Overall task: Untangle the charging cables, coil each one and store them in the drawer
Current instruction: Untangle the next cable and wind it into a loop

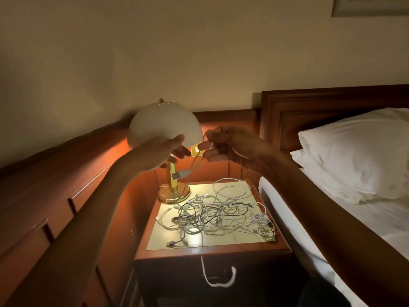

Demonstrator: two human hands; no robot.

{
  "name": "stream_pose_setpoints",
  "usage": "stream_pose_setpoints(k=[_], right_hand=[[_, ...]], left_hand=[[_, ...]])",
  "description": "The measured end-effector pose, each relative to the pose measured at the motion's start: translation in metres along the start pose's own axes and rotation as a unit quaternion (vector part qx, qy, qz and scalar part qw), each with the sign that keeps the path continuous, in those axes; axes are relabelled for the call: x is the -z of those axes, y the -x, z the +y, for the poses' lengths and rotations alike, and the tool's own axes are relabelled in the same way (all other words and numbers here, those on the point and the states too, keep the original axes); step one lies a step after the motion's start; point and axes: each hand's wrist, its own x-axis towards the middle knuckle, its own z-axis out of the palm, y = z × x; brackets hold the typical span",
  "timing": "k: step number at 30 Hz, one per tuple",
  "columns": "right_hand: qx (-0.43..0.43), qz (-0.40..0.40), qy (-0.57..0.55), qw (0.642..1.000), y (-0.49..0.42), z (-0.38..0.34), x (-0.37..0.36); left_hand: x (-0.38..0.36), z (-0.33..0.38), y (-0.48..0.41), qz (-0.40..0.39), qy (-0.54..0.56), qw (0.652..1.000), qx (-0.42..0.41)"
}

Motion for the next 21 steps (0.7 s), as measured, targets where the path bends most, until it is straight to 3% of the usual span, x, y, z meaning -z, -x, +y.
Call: stream_pose_setpoints(k=[1, 3, 8, 11, 14, 16, 19, 21], right_hand=[[0.005, 0.006, 0.008, 1.000, -0.003, 0.000, -0.002], [0.006, 0.025, 0.016, 1.000, -0.008, 0.003, -0.005], [-0.005, 0.054, -0.018, 0.998, -0.011, 0.014, -0.001], [0.003, 0.107, 0.154, 0.982, -0.010, 0.026, 0.008], [0.109, 0.169, 0.413, 0.888, -0.010, 0.038, 0.021], [0.139, 0.094, 0.473, 0.865, -0.009, 0.038, 0.028], [0.051, -0.072, 0.419, 0.904, -0.006, 0.040, 0.039], [0.044, -0.107, 0.375, 0.920, -0.009, 0.049, 0.046]], left_hand=[[0.000, 0.012, 0.009, -0.070, 0.079, 0.994, 0.028], [-0.001, 0.018, 0.019, -0.167, 0.111, 0.979, 0.032], [-0.019, 0.002, 0.027, -0.152, 0.056, 0.986, -0.039], [-0.027, -0.004, 0.027, -0.177, 0.085, 0.980, -0.037], [-0.033, -0.007, 0.024, -0.171, 0.151, 0.972, -0.056], [-0.040, -0.009, 0.022, -0.167, 0.210, 0.962, -0.052], [-0.052, -0.016, 0.020, -0.151, 0.312, 0.937, -0.036], [-0.059, -0.020, 0.018, -0.143, 0.385, 0.911, -0.029]])
